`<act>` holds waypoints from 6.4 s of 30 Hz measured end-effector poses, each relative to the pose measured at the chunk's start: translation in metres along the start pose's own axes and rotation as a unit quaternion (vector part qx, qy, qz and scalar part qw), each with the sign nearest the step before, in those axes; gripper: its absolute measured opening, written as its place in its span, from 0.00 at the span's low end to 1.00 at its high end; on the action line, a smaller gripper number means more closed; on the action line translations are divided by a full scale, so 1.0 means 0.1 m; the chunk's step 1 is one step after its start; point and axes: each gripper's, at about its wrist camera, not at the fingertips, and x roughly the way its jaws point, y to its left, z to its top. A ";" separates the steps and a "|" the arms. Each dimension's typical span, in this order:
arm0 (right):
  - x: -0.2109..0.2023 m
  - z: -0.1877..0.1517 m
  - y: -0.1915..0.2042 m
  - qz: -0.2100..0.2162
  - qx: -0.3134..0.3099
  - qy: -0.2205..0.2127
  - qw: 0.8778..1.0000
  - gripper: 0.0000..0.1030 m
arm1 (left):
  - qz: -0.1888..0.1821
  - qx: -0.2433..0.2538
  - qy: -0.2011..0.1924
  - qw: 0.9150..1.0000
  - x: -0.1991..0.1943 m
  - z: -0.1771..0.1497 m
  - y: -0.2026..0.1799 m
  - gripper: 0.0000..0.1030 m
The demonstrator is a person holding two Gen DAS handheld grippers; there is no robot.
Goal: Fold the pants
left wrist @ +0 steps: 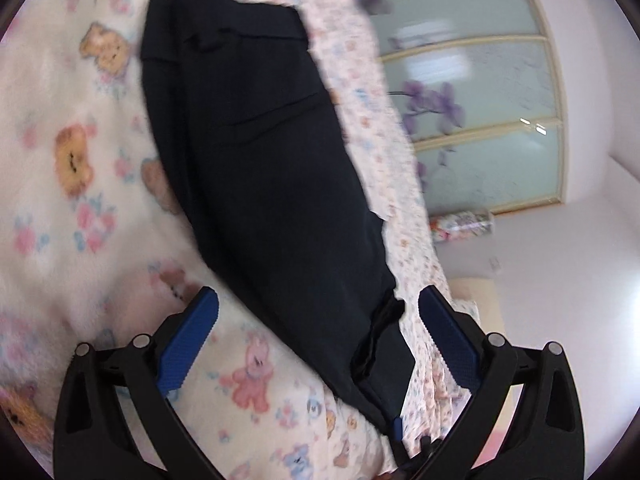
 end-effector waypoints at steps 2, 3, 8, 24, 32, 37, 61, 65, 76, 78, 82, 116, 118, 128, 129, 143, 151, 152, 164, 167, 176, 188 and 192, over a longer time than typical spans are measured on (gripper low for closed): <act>-0.04 -0.02 -0.08 0.023 0.020 -0.016 0.999 0.82 | 0.028 -0.026 0.012 0.999 0.12 0.10 0.02 0.98; -0.06 -0.03 -0.11 0.033 0.027 -0.022 0.999 0.82 | 0.036 -0.037 0.017 0.999 0.18 0.17 0.02 0.98; -0.14 -0.07 -0.27 0.071 0.058 -0.038 0.995 0.83 | -0.002 0.004 -0.024 1.000 0.11 0.25 -0.12 0.97; -0.13 -0.10 -0.32 0.105 0.072 -0.041 0.991 0.87 | 0.022 -0.068 -0.090 0.993 0.10 0.44 0.21 0.16; -0.33 -0.11 -0.49 0.126 0.121 -0.114 0.978 0.87 | 0.133 0.088 -0.133 0.978 0.06 0.28 -0.49 0.12; -0.32 -0.13 -0.62 0.132 0.162 -0.118 0.971 0.87 | 0.193 0.224 -0.155 0.943 0.12 0.06 -1.18 0.12; -1.41 -0.01 -0.83 0.123 0.201 -0.308 0.922 0.93 | 0.240 0.771 0.057 0.587 2.29 -3.60 -1.91 0.15; -1.30 -0.02 -0.91 0.125 0.228 -0.289 0.922 0.93 | 0.234 0.776 0.045 0.583 2.25 -3.54 -1.91 0.16; -0.76 0.13 -0.69 0.098 0.205 -0.117 0.967 0.88 | 0.223 0.772 0.032 0.595 2.37 -3.48 -1.89 0.17; -0.64 0.14 -0.65 0.047 0.199 -0.095 0.974 0.88 | 0.223 0.772 0.028 0.594 2.35 -3.61 -1.90 0.17; -0.51 0.19 -0.68 -0.020 0.214 -0.079 0.973 0.88 | 0.223 0.773 0.020 0.593 2.27 -3.72 -1.88 0.20; -0.41 -0.09 -0.08 -0.146 0.275 -0.148 0.939 0.25 | 0.028 0.437 -0.152 0.886 0.54 -2.20 -1.11 0.98; -0.41 -0.22 -0.23 -0.177 0.277 -0.152 0.932 0.25 | 0.030 0.435 -0.151 0.887 0.55 -2.20 -1.10 0.98; -0.75 -0.16 -0.36 -0.166 0.250 -0.130 0.945 0.65 | 0.037 0.419 -0.137 0.897 0.51 -2.07 -1.14 0.98; -0.87 -0.12 -0.31 -0.170 0.231 -0.148 0.947 0.66 | 0.033 0.422 -0.145 0.894 0.46 -2.04 -1.19 0.98; 0.15 1.12 -0.46 -0.098 0.191 -0.020 0.977 0.83 | 0.066 0.360 0.013 0.931 1.57 -1.54 -1.63 0.98; 0.31 0.99 -0.86 -0.156 0.211 -0.022 0.965 0.76 | 0.134 0.310 0.031 0.941 1.76 -1.41 -1.10 0.98; 0.31 1.00 -0.83 -0.157 0.201 -0.018 0.967 0.77 | 0.138 0.315 0.031 0.939 1.77 -1.42 -1.11 0.98; -0.44 0.64 -0.24 -0.030 0.141 -0.023 0.989 0.87 | -0.069 0.331 -0.025 0.941 1.15 -1.52 -1.36 0.98; -0.42 0.45 -0.23 -0.040 0.132 0.000 0.990 0.87 | -0.039 0.371 0.021 0.928 1.39 -1.71 -1.45 0.98; -0.40 0.33 -0.41 -0.002 0.171 -0.018 0.985 0.87 | 0.032 0.401 0.042 0.914 1.63 -1.79 -1.38 0.98; -0.22 0.26 -0.16 -0.080 0.028 -0.014 0.996 0.97 | 0.174 0.493 0.018 0.852 1.83 -2.13 -1.51 0.98; -0.36 0.35 -0.13 -0.072 0.057 -0.029 0.995 0.97 | 0.188 0.512 0.001 0.838 1.78 -2.17 -1.52 0.98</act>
